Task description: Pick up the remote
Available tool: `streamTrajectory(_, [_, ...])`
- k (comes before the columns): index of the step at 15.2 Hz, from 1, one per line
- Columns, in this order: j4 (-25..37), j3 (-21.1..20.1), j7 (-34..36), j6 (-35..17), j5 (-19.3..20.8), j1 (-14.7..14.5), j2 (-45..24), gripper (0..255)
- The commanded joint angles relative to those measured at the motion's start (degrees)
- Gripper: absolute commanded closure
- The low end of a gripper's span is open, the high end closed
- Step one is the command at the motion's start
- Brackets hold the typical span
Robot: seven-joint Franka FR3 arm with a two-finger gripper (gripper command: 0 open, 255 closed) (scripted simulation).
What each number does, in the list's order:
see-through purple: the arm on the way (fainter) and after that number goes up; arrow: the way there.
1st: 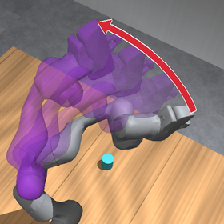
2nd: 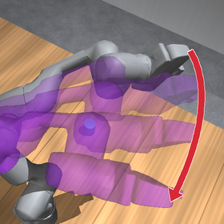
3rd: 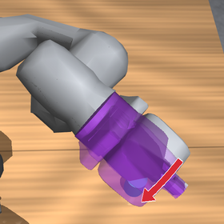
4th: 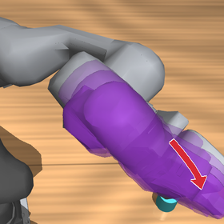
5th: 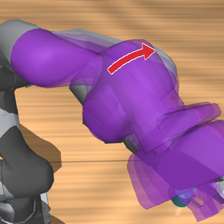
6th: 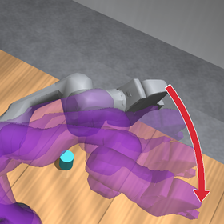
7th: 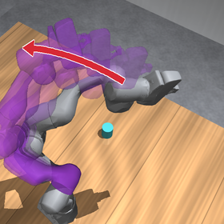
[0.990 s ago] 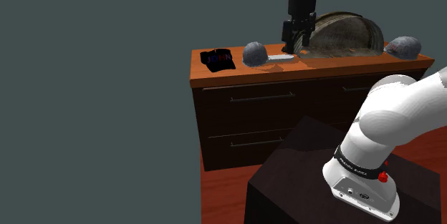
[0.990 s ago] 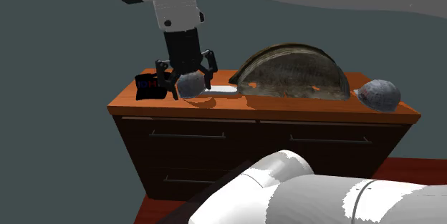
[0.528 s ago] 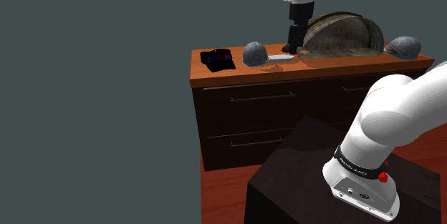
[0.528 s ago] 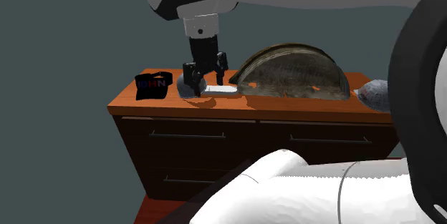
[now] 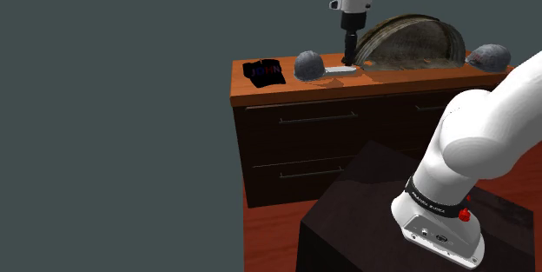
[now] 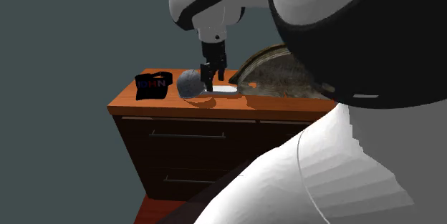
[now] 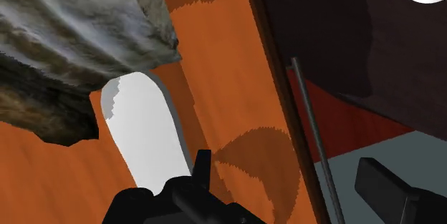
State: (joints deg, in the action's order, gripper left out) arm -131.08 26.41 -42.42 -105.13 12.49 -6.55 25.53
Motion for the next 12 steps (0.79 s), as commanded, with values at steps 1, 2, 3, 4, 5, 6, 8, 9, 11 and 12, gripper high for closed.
streamTrajectory(1, [2.7,3.1,-7.2,-2.6,-1.1,-1.7,-4.5,0])
streamTrajectory(2, [4.1,4.5,-10.6,-3.7,-2.0,-2.5,-6.8,0])
streamTrajectory(3, [5.5,5.8,-14.1,-4.8,-3.1,-3.3,-9.2,0])
streamTrajectory(4, [7.0,7.1,-17.6,-5.8,-4.4,-4.0,-11.6,0])
streamTrajectory(5, [8.7,8.2,-21.3,-6.6,-5.9,-4.7,-14.1,0])
streamTrajectory(6, [10.4,9.3,-25.0,-7.4,-7.7,-5.3,-16.7,0])
streamTrajectory(8, [11.4,10.1,-28.5,-8.7,-9.6,-5.6,-19.5,0])
streamTrajectory(9, [10.9,10.1,-28.7,-9.5,-9.7,-5.5,-19.7,0])
streamTrajectory(11, [9.8,10.2,-28.9,-11.0,-10.0,-5.5,-20.3,0])
streamTrajectory(12, [9.3,10.3,-29.1,-11.8,-10.2,-5.5,-20.6,0])
